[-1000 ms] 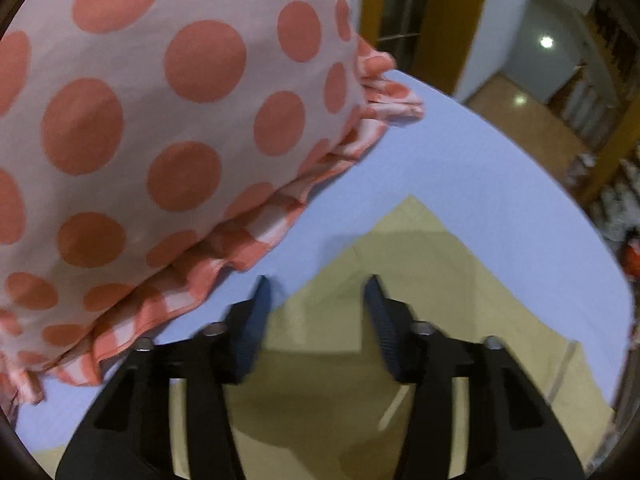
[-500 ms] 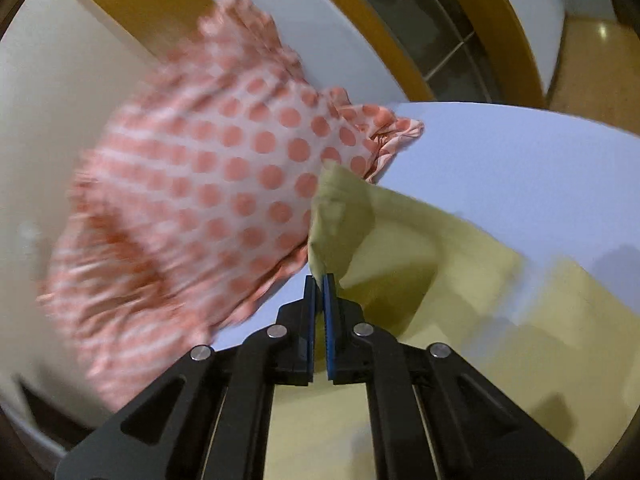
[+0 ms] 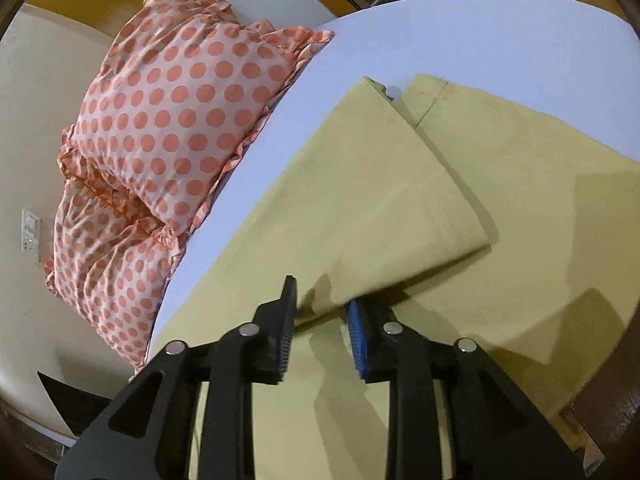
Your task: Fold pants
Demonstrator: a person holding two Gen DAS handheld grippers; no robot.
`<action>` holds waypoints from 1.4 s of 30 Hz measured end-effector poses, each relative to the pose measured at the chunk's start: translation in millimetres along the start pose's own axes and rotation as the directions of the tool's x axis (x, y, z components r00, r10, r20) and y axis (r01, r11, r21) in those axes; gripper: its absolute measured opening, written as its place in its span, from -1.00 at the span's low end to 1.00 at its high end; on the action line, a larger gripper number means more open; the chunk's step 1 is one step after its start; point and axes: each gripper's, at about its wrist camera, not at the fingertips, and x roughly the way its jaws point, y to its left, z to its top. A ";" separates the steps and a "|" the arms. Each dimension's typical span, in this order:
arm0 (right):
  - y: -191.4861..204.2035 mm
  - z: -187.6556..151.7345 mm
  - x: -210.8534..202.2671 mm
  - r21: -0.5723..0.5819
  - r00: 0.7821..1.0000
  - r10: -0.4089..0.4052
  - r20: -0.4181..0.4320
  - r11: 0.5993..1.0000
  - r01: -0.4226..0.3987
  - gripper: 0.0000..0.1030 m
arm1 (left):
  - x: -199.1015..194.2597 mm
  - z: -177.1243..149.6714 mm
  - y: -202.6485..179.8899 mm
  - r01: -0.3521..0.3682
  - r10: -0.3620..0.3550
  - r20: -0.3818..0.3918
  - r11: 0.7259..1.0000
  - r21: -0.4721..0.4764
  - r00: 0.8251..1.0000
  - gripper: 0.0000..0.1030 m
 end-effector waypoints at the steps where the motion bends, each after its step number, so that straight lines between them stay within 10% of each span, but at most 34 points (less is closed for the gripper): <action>1: -1.9 1.9 2.3 0.003 1.000 0.017 0.020 1.000 -0.017 -0.94 | 6.8 4.1 4.0 0.002 -0.002 -0.015 1.000 -0.011 1.000 0.96; 14: 18.0 18.1 -38.7 -0.076 0.953 0.243 0.179 0.970 -0.233 -0.97 | 147.1 60.2 65.6 -0.016 -0.053 -0.251 0.964 -0.266 0.967 0.27; 19: 16.8 24.2 -31.6 -0.069 0.953 0.248 0.174 0.968 -0.240 -0.97 | 178.5 77.6 80.3 -0.064 -0.023 -0.264 0.947 -0.314 0.964 -0.87; 25: 10.8 30.4 -52.6 -0.076 0.935 0.278 0.221 0.960 -0.268 -0.97 | 65.3 66.2 60.7 -0.017 0.002 -0.077 0.981 -0.192 0.997 -0.93; 31: -14.8 18.7 -88.3 -0.090 0.934 0.252 0.253 0.968 -0.236 -0.97 | -80.9 -35.6 57.0 -0.076 0.076 0.003 0.992 -0.098 0.997 -0.84; 42: -63.5 -2.9 -78.2 -0.030 0.974 0.117 0.195 0.993 -0.113 -0.96 | -111.9 -119.9 58.5 -0.106 0.106 -0.005 0.989 -0.106 0.994 -0.83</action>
